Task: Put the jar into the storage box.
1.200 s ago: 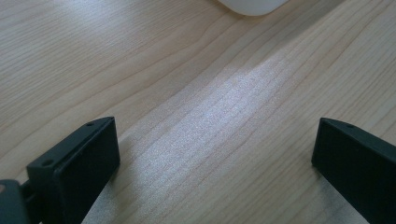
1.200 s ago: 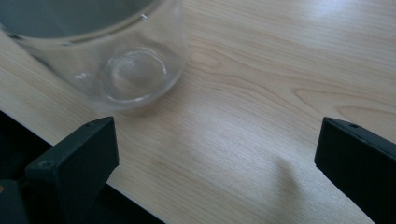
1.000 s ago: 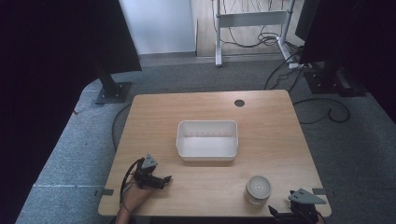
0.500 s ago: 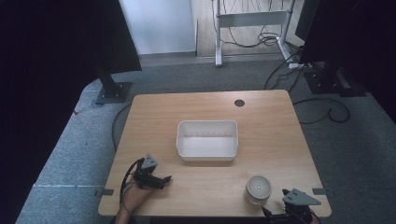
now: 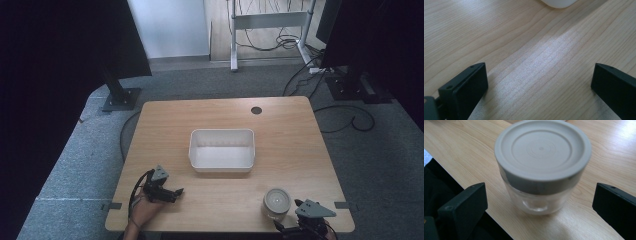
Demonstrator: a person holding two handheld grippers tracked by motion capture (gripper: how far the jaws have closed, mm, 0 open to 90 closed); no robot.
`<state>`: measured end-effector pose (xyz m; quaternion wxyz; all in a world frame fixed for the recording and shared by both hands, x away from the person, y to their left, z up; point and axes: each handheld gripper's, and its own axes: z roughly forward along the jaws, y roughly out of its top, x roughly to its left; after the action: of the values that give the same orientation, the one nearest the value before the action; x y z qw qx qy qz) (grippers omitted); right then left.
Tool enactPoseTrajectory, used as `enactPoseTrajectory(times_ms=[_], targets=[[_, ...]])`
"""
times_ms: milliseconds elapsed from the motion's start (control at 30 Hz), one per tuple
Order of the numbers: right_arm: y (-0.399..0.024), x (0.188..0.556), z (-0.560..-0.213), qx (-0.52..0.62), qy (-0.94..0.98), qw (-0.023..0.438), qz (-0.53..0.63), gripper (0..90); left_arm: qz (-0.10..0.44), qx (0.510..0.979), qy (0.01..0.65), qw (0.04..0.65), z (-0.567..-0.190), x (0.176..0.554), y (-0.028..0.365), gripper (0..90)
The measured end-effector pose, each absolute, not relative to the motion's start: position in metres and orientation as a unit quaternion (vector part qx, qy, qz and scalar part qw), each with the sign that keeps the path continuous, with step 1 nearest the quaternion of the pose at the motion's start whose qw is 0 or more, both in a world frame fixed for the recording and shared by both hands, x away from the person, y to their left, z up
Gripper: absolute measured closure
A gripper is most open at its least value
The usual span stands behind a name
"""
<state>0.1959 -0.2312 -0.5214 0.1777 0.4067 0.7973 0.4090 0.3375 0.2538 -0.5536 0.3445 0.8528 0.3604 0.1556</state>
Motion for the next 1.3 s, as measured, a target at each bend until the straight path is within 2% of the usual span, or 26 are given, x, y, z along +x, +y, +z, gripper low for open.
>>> enactPoseTrajectory(times_ms=[567,867,1300], targets=[[-0.219,0.216,-0.53,0.412,0.797,0.167,0.41,0.4,0.156,0.853,0.36,0.345,-0.554,0.338,0.254,0.6],[-0.211,0.221,-0.532,0.412,0.8,0.178,0.398,8.8,0.156,0.853,0.36,0.345,-0.554,0.338,0.254,0.6],[-0.206,0.217,-0.53,0.424,0.795,0.194,0.388,9.4,0.156,0.853,0.36,0.344,-0.554,0.337,0.254,0.6]])
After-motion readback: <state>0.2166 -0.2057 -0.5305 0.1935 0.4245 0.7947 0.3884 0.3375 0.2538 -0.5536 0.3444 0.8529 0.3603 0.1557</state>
